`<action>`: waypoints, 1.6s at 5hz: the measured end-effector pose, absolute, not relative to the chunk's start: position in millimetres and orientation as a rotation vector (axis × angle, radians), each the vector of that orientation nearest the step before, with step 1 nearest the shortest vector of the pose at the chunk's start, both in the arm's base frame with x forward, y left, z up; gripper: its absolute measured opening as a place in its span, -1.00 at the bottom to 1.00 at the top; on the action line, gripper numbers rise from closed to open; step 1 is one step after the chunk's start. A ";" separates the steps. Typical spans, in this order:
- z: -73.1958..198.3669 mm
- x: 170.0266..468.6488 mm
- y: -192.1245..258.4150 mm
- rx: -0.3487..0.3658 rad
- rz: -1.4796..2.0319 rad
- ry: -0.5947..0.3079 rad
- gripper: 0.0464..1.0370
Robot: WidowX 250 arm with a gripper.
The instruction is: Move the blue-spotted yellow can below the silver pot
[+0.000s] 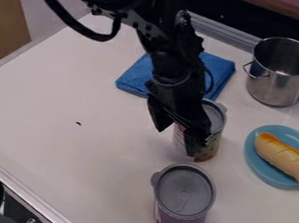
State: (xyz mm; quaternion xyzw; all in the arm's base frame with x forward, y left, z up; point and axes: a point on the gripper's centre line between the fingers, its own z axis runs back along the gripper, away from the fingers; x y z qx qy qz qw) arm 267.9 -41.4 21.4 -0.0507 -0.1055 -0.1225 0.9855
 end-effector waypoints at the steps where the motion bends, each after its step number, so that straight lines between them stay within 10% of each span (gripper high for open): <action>1: 20.4 271.4 -46.5 -0.102 -0.237 -0.213 0.92; 6: 51.2 265.2 -12.0 -0.134 -0.065 -0.199 0.92; 8: 62.0 269.7 51.7 -0.064 0.244 -0.332 0.92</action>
